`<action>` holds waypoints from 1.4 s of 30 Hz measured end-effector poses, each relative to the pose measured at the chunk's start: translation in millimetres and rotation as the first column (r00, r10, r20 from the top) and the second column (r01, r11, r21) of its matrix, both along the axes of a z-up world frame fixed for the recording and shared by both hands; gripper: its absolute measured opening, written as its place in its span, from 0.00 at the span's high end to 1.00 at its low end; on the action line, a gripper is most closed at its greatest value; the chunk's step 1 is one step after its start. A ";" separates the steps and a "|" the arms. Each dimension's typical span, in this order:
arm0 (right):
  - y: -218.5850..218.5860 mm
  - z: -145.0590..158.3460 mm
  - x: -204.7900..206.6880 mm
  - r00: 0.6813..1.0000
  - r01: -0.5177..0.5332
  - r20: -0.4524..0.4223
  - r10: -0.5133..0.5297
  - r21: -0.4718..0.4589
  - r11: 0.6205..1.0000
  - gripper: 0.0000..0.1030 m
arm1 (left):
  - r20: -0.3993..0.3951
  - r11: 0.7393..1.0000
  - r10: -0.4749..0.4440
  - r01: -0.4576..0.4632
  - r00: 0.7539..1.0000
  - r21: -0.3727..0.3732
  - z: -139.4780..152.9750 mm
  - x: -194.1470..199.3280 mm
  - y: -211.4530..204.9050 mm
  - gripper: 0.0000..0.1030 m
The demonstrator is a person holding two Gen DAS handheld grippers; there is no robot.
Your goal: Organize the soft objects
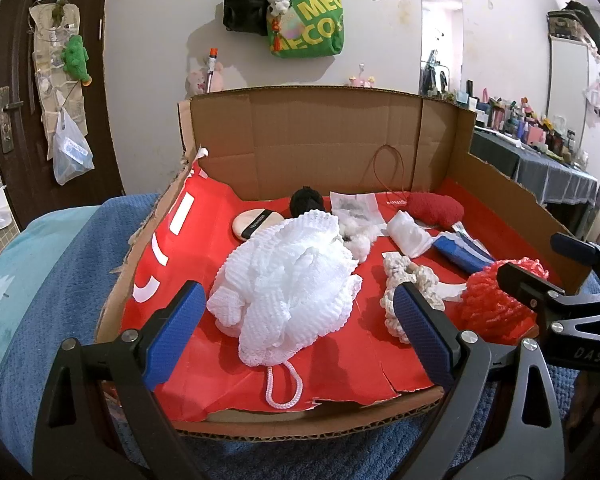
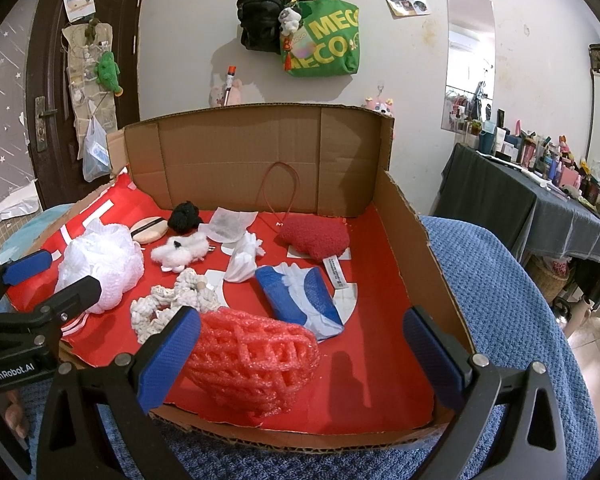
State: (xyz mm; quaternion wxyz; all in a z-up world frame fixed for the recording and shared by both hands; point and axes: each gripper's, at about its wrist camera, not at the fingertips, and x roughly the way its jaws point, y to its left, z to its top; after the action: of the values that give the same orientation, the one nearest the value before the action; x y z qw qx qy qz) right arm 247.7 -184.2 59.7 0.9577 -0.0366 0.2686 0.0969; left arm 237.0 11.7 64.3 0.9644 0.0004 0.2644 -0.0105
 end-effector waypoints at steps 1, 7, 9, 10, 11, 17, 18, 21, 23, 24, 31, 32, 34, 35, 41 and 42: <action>0.1 0.1 0.1 1.000 0.001 0.000 -0.001 0.001 1.000 0.00 | 0.001 1.000 0.004 -0.004 1.000 -0.001 1.1 -0.7 0.0 0.07; -5.4 6.7 -8.7 1.000 0.001 -0.001 -0.001 0.019 1.000 0.00 | 0.026 1.000 0.012 -0.012 1.000 -0.026 17.3 -19.7 1.3 0.07; -6.9 13.5 -18.1 1.000 0.004 0.017 -0.005 0.023 1.000 0.00 | 0.035 1.000 0.016 -0.016 0.999 -0.005 22.2 -29.4 -1.0 0.07; -8.3 16.8 -24.6 1.000 0.007 0.024 -0.007 0.017 1.000 0.00 | 0.036 1.000 0.013 -0.013 0.999 -0.003 24.6 -33.7 -1.6 0.07; -8.1 18.9 -29.2 1.000 0.006 0.023 -0.007 0.016 1.000 0.00 | 0.036 1.000 0.011 -0.011 0.999 -0.004 26.3 -39.5 -2.3 0.07; -12.3 22.2 -61.9 1.000 -0.002 0.005 0.001 0.020 1.000 0.00 | -0.026 0.999 -0.011 0.010 1.000 -0.034 28.7 -74.7 -5.6 0.06; -13.0 21.3 -66.7 1.000 0.002 -0.003 -0.002 0.015 1.000 0.00 | -0.042 0.999 -0.011 0.010 0.999 -0.030 27.3 -78.0 -6.5 0.06; -15.4 16.2 -78.3 0.998 0.006 -0.055 -0.005 0.012 1.000 0.00 | -0.101 0.999 -0.021 0.018 0.995 -0.035 18.2 -90.4 -9.6 0.06; -19.4 9.5 -86.2 0.995 -0.003 -0.104 0.006 0.030 1.000 0.00 | -0.150 0.999 -0.021 0.014 0.988 -0.049 7.8 -94.9 -10.1 0.06; -20.3 6.0 -89.4 0.992 -0.009 -0.122 0.013 0.036 0.999 0.00 | -0.176 0.998 -0.020 0.010 0.984 -0.058 2.0 -95.3 -9.7 0.06; -18.8 -23.9 -103.1 0.972 0.017 -0.236 -0.021 -0.022 1.000 0.00 | -0.321 0.997 -0.013 -0.012 0.947 -0.076 -32.7 -90.8 -14.2 0.07; -20.0 -28.4 -102.9 0.968 0.035 -0.248 -0.044 -0.042 0.999 0.00 | -0.330 0.998 -0.009 -0.013 0.944 -0.064 -35.6 -90.5 -15.7 0.06; -21.5 -35.0 -101.0 0.961 0.043 -0.272 -0.058 -0.063 0.997 0.00 | -0.346 0.999 0.004 -0.017 0.938 -0.035 -41.5 -89.8 -19.4 0.06; -22.6 -38.2 -99.1 0.955 0.048 -0.288 -0.065 -0.066 0.997 0.00 | -0.346 1.000 0.010 -0.017 0.938 -0.018 -43.0 -90.1 -21.3 0.06; -24.8 -50.3 -89.2 0.935 0.072 -0.344 -0.092 -0.070 0.995 0.00 | -0.343 0.999 0.033 -0.030 0.939 0.014 -46.6 -91.3 -25.6 0.02; -24.5 -50.5 -88.2 0.934 0.074 -0.344 -0.095 -0.072 0.995 0.00 | -0.342 0.999 0.033 -0.030 0.939 0.016 -47.0 -91.2 -26.1 0.02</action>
State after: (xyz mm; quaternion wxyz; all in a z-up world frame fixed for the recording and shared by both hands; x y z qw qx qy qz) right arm 159.5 -208.7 9.3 0.8970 -0.0348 0.4374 0.0528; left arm 145.8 -14.4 17.3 0.9037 -0.0007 0.4281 0.0064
